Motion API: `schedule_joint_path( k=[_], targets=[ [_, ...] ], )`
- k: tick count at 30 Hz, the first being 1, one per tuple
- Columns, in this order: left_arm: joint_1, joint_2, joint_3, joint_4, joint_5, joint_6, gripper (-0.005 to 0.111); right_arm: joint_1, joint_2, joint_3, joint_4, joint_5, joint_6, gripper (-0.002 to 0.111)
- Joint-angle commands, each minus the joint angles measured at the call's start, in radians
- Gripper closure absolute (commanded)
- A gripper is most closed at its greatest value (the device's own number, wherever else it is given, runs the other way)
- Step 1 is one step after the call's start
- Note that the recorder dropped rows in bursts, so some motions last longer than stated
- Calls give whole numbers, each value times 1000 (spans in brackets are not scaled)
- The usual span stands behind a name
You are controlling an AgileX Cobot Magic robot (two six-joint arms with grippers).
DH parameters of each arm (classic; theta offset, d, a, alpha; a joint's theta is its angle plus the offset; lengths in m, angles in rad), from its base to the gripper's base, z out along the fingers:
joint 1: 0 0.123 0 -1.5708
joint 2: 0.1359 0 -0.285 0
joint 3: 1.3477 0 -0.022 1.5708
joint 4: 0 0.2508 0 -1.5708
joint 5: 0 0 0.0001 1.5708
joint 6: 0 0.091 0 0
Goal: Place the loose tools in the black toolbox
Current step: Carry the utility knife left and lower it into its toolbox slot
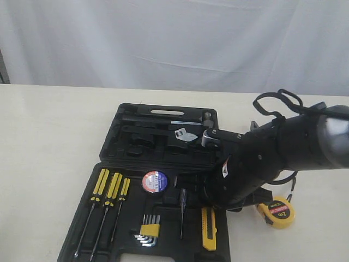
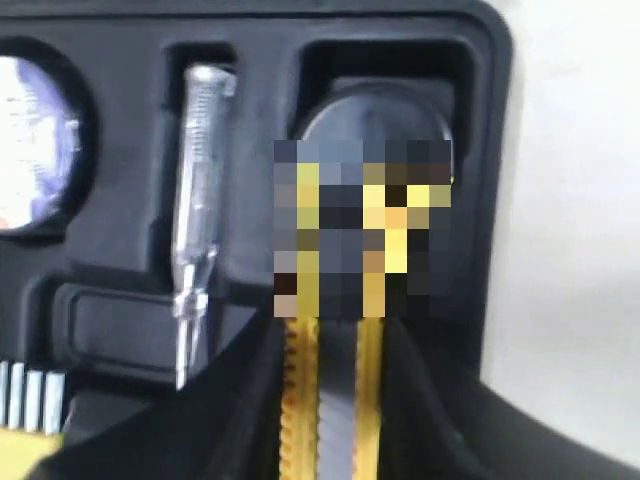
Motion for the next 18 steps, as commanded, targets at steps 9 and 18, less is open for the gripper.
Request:
schedule_joint_path(
  k=[9, 18],
  targets=[
    [-2, -3, 2, -2, 1, 0, 107, 1, 5, 3, -93, -35, 78, 108],
    [-2, -3, 2, -2, 1, 0, 107, 1, 5, 3, -95, -35, 76, 108]
  ],
)
